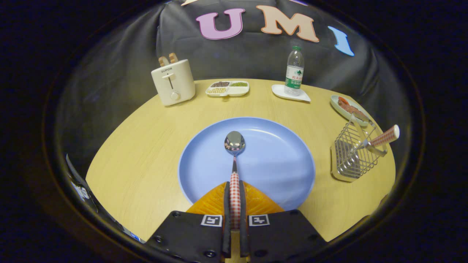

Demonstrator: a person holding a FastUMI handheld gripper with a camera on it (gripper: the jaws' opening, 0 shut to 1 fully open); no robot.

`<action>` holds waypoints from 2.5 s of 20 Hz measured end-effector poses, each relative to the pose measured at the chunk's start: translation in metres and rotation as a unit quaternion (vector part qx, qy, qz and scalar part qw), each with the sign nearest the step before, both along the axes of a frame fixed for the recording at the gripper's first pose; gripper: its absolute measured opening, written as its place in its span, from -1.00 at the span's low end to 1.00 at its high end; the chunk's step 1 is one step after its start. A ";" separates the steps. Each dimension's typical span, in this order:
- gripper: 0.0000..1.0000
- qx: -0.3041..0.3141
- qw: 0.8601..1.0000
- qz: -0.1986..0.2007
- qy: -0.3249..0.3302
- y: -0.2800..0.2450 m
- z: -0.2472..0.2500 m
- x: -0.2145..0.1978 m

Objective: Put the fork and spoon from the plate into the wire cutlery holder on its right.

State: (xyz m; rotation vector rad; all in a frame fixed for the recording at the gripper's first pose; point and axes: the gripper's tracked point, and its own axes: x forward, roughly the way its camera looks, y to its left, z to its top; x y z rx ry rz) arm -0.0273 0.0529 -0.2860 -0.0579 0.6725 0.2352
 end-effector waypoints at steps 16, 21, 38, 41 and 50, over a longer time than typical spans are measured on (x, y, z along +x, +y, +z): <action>-0.75 -0.023 0.994 -0.101 -0.034 -0.016 0.162 0.019; -0.75 -0.005 0.977 -0.213 -0.005 -0.065 0.201 0.030; -0.75 0.068 0.873 -0.411 0.254 -0.164 0.147 0.020; -0.75 0.072 0.860 -0.415 0.290 -0.171 0.135 0.016; -0.74 0.049 0.842 -0.372 0.388 -0.180 0.098 0.022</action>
